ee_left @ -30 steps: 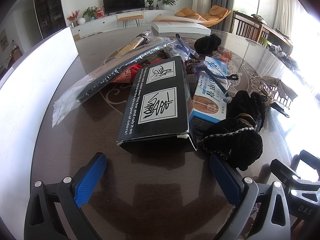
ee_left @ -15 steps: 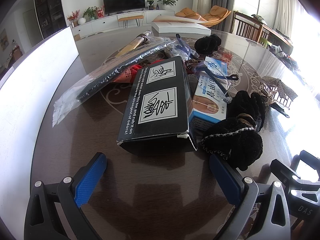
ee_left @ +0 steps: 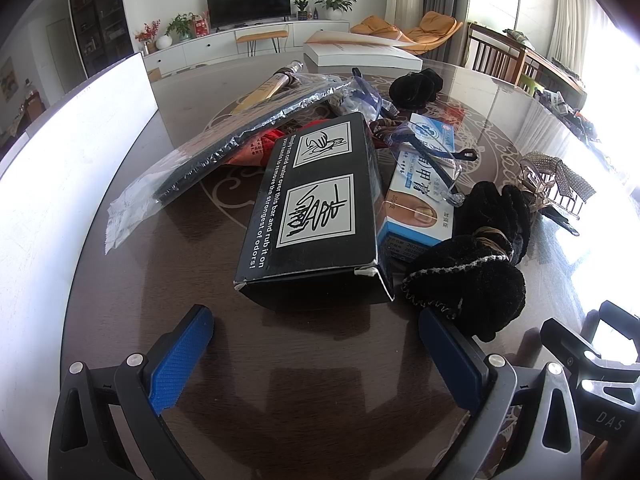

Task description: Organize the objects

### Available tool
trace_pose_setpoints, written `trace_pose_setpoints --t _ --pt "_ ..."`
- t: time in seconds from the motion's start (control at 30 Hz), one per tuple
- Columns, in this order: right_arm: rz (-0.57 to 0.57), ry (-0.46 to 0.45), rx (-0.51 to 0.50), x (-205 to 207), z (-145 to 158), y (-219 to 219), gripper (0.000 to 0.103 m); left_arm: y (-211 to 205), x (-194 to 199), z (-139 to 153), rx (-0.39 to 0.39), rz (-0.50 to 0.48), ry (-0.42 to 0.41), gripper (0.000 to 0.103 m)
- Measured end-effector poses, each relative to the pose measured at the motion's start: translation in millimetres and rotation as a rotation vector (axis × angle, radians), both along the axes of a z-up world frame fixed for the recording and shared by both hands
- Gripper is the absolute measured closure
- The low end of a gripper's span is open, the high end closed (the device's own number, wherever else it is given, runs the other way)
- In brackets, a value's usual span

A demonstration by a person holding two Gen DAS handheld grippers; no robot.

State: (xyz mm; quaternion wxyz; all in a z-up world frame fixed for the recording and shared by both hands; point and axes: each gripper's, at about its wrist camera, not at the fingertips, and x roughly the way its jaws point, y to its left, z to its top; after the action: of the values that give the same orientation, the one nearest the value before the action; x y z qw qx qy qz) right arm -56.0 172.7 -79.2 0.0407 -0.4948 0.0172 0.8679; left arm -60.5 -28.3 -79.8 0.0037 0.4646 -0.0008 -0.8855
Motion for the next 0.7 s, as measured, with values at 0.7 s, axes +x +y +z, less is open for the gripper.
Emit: trace_pose_setpoints --t 0.7 --pt "0.0 0.001 0.0 -0.2 0.0 0.2 0.0 -4.5 -1.5 2.6 0.002 0.002 -0.001 0.0"
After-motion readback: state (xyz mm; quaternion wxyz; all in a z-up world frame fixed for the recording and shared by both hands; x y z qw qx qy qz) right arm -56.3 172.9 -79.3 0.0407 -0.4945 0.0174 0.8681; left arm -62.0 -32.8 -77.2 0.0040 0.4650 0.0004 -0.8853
